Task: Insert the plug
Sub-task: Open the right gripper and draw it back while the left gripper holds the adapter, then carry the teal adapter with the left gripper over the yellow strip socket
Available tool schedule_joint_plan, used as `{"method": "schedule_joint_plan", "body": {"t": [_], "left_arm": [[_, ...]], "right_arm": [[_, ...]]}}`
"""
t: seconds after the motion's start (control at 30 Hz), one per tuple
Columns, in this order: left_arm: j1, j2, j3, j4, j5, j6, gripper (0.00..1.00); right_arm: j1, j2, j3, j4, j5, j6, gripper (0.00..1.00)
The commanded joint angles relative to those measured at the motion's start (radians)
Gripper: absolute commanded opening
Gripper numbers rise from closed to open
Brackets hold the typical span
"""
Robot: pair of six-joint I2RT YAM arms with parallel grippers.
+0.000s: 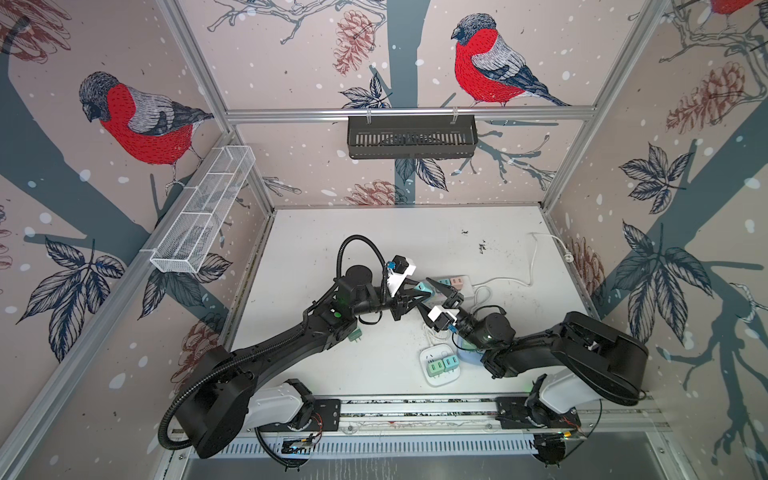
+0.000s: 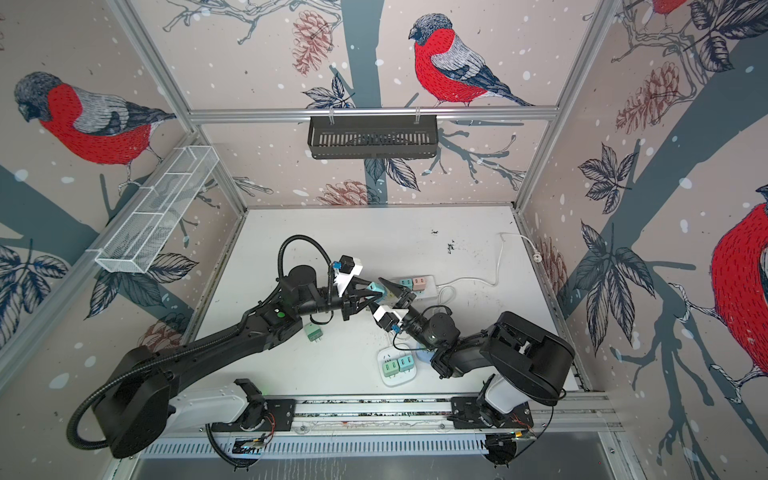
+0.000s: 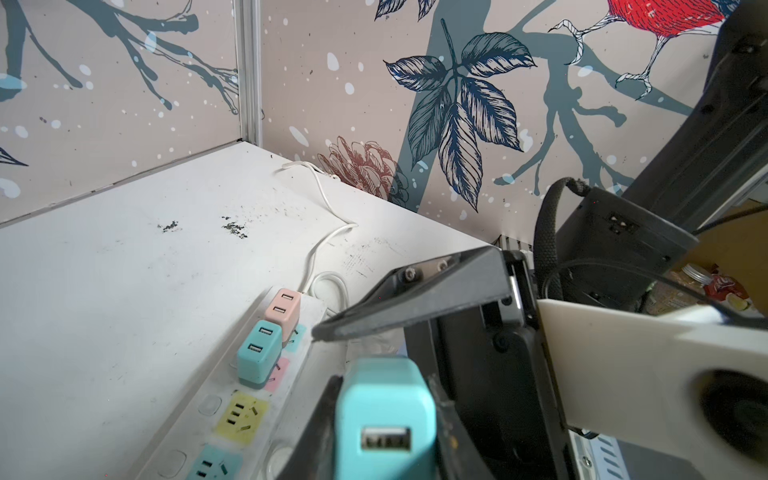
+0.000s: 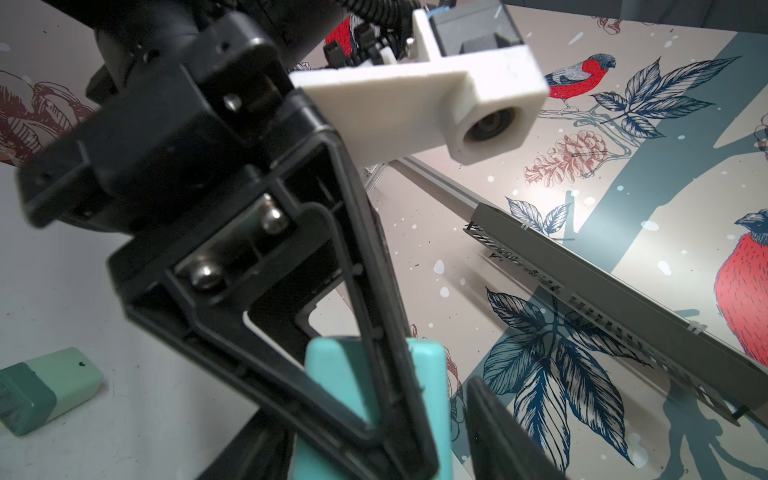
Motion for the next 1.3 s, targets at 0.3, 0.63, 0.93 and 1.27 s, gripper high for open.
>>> {"method": "schedule_joint_plan", "body": {"t": [0.3,0.63,0.93,1.27], "left_arm": [[0.007,-0.205,-0.165,0.063,-0.519,0.050,0.00],[0.006,-0.159,-0.146,0.022,-0.504,0.162,0.00],[0.005,0.033,-0.014,-0.177,-0.339,0.428,0.00],[0.004,0.314,0.227,-0.475,-0.219,0.505,0.00]], "right_arm": [[-0.029,-0.062,-0.011,0.253,0.111,0.113,1.00],[-0.226,-0.180,0.026,0.075,0.371,0.375,1.00],[-0.576,-0.249,0.062,-0.321,0.426,0.732,1.00],[-0.643,-0.178,0.072,-0.324,0.410,0.788,1.00]]}}
